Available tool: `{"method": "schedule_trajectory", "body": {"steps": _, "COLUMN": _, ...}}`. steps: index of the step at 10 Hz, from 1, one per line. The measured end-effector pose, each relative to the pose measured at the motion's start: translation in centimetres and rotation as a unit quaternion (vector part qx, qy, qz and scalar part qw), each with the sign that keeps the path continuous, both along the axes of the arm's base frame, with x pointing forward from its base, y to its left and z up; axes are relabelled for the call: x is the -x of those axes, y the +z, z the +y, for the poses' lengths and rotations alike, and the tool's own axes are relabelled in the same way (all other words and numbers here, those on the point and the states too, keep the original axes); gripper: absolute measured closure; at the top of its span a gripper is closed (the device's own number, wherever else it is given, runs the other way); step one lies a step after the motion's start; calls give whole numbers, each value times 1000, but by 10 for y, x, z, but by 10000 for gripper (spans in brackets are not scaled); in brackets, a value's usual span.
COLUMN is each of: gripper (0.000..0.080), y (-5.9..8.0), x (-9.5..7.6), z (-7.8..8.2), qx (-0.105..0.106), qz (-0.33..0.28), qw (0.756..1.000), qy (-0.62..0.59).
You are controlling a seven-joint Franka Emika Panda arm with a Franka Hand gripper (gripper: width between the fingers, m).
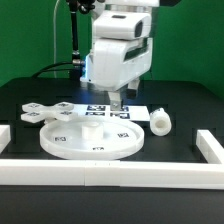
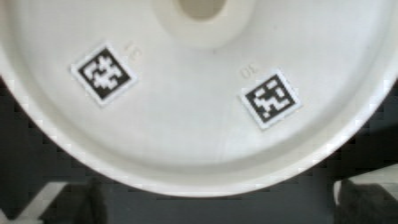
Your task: Assemble round table
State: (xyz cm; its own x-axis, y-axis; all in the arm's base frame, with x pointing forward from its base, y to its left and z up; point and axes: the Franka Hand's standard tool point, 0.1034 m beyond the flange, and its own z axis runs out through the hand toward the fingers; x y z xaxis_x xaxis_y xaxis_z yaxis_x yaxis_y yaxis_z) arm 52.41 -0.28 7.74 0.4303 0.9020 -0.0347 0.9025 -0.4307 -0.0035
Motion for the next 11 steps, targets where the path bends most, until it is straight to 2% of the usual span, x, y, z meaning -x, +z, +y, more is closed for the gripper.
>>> {"method": "schedule_trajectory", "body": {"steps": 2, "gripper": 150, "y": 0, "x": 0, "z": 6, "qx": -1, "qz": 0, "qw": 1000, "qy": 3}}
{"method": "schedule_trajectory", "body": {"steps": 4, "gripper": 150, "y": -2, "x": 1, "z": 4, "qx": -1, "qz": 1, "qw": 1000, "qy": 3}}
{"method": "schedule_trajectory", "body": {"steps": 6, "gripper": 150, "y": -16, "x": 2, "z": -18, "qx": -5, "qz": -16, "qw": 999, "qy": 52}}
{"method": "schedule_trajectory", "body": {"steps": 9, "gripper": 150, "y": -37, "x": 9, "z": -47, "qx": -9, "qz": -8, "qw": 998, "qy": 68}}
{"method": "schedule_trajectory", "body": {"steps": 11, "gripper": 150, "y": -49, "x": 15, "z": -58, "qx": -12, "qz": 2, "qw": 998, "qy": 61}}
